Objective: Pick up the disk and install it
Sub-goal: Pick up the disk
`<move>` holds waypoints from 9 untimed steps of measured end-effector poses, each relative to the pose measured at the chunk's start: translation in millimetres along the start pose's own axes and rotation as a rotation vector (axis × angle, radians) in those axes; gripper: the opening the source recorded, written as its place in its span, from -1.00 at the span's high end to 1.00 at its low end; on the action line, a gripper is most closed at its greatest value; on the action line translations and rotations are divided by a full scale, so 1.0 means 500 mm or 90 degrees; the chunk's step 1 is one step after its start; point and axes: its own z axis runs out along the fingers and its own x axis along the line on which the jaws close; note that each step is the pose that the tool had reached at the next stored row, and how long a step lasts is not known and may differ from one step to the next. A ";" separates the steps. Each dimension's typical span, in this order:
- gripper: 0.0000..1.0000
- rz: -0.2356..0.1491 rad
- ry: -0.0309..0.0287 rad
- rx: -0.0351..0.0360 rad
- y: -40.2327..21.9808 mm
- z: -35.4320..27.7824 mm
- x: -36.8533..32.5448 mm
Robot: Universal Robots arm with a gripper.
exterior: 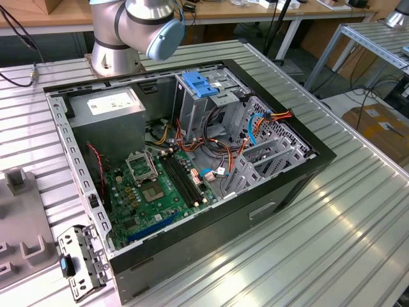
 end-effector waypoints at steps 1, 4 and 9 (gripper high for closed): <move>0.26 0.000 0.0000 0.0000 0.000 -0.001 0.000; 0.26 0.000 0.0000 -0.0002 -0.001 -0.004 0.000; 0.26 0.000 0.0000 -0.0004 -0.003 -0.007 0.000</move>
